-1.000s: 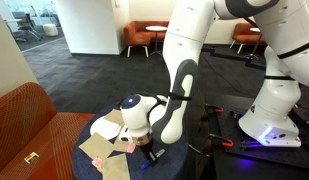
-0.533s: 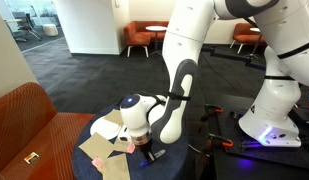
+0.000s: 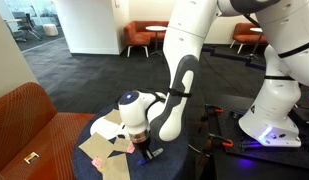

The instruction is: Put the marker in the mug

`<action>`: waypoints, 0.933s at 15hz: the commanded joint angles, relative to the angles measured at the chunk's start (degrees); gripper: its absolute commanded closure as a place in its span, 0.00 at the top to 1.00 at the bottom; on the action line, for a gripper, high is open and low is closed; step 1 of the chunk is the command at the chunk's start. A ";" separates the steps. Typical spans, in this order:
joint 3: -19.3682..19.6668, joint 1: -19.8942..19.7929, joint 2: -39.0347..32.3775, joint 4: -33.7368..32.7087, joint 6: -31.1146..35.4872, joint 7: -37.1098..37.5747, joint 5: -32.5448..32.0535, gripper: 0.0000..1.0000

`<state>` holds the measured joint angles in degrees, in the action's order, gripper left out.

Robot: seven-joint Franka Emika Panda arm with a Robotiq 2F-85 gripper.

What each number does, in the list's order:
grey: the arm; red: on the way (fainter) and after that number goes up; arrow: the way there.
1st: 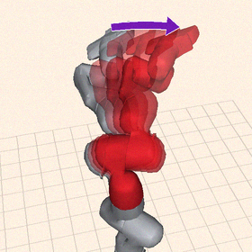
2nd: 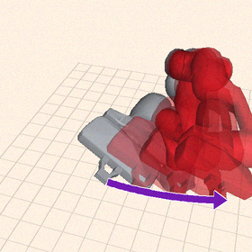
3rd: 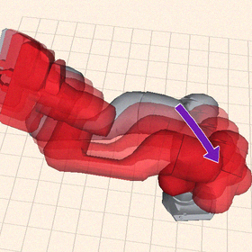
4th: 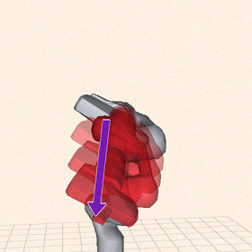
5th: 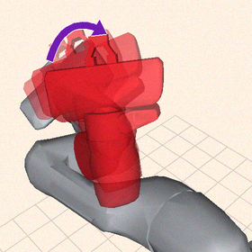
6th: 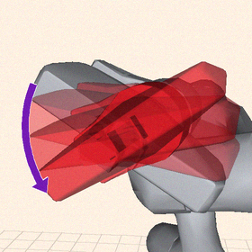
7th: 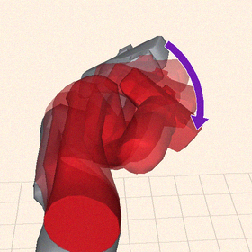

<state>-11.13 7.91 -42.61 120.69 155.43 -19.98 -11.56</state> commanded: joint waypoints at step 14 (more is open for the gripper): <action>1.39 -2.34 17.10 4.66 -7.56 9.50 6.82 0.06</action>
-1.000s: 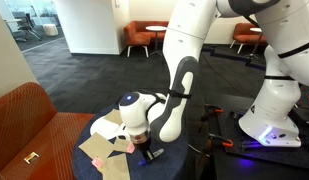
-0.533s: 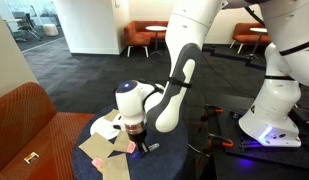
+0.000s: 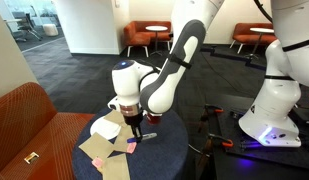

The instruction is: Put the marker in the mug

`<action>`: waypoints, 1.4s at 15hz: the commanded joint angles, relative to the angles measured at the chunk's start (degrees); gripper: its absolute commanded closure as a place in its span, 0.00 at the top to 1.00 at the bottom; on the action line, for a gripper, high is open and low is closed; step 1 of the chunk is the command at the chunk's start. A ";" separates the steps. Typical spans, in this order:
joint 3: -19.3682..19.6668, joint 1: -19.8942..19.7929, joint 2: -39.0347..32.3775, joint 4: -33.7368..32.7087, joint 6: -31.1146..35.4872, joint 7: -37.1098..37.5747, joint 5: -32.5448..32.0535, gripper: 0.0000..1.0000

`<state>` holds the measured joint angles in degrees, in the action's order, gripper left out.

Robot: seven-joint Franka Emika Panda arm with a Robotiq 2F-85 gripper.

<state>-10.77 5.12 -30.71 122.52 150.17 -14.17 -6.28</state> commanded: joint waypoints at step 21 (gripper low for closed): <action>27.27 17.37 21.81 15.35 3.96 74.57 -26.71 0.06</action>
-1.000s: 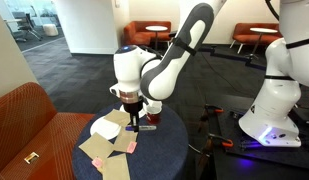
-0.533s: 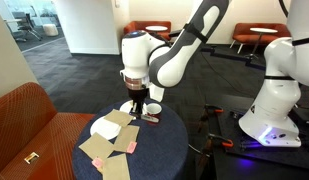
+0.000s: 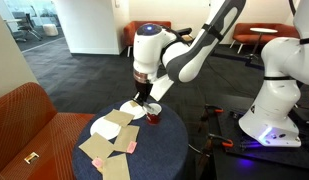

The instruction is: Put the marker in the mug

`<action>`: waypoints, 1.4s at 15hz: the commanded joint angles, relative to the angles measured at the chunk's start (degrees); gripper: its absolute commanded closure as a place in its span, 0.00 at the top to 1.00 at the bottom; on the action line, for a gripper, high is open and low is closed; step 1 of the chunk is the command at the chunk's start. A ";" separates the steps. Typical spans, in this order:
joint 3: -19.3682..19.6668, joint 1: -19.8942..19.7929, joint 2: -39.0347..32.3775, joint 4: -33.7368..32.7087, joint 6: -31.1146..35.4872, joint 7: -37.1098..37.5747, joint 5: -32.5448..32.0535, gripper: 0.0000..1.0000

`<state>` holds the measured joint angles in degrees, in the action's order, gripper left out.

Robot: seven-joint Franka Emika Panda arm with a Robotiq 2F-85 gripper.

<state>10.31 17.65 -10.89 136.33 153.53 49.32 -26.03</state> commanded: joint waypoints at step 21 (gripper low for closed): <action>-10.99 -3.68 -0.26 1.83 -24.10 82.18 -48.02 0.06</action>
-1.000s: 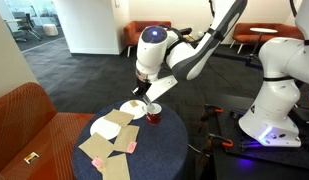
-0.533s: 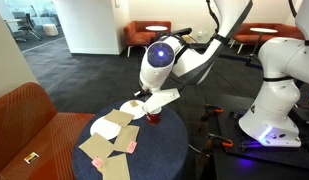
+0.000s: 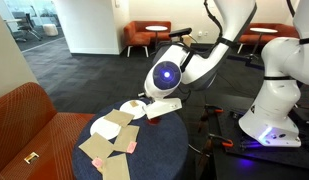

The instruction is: Put the marker in the mug

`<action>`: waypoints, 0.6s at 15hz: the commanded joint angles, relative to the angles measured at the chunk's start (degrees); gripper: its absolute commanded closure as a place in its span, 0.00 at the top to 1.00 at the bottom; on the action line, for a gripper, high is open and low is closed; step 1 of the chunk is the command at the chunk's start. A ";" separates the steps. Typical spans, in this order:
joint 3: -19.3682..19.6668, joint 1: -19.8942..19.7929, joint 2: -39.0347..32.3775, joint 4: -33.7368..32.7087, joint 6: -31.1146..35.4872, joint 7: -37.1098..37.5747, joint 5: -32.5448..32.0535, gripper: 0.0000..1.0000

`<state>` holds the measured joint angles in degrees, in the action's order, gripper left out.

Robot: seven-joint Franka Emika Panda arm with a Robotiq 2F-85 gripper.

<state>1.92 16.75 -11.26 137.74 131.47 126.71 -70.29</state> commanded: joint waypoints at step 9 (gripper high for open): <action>-3.10 -8.25 -5.16 -1.52 -4.29 15.82 -16.84 0.06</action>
<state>0.20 10.58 -14.43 137.48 129.61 138.59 -83.62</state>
